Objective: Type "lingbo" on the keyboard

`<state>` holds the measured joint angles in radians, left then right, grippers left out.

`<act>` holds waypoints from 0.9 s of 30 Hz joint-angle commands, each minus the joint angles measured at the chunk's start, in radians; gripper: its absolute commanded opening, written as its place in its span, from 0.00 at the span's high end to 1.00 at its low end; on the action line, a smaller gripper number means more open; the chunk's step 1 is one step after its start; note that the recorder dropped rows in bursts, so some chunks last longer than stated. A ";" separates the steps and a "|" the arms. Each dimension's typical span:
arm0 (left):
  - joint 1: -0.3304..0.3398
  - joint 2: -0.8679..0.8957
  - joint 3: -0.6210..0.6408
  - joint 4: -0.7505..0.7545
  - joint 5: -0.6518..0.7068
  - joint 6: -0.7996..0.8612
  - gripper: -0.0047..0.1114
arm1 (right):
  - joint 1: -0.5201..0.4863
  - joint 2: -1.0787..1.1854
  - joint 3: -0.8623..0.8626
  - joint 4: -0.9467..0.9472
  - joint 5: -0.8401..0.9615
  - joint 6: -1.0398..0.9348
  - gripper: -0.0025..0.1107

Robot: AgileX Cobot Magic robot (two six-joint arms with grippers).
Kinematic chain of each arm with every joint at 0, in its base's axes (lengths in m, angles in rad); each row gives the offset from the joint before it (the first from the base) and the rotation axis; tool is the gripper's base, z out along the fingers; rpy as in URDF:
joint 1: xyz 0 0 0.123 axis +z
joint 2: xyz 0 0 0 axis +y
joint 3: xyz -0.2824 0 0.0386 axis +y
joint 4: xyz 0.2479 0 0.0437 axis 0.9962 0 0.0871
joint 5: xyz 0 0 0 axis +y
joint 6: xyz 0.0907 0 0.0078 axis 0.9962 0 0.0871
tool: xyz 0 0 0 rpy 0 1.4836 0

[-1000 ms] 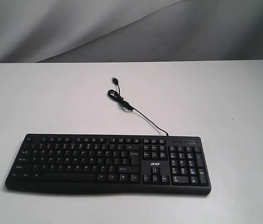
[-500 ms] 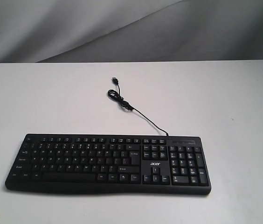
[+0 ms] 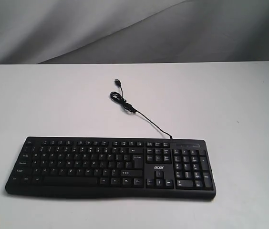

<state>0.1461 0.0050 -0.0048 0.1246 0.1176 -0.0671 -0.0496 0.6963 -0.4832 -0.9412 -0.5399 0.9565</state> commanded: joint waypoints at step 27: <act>-0.007 -0.005 0.005 0.000 -0.009 -0.002 0.96 | 0.626 1.283 -1.036 1.277 1.045 -1.665 0.98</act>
<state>0.1461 0.0050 -0.0048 0.1246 0.1176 -0.0671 0.5810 1.9763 -1.4532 0.0712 0.4215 -0.4593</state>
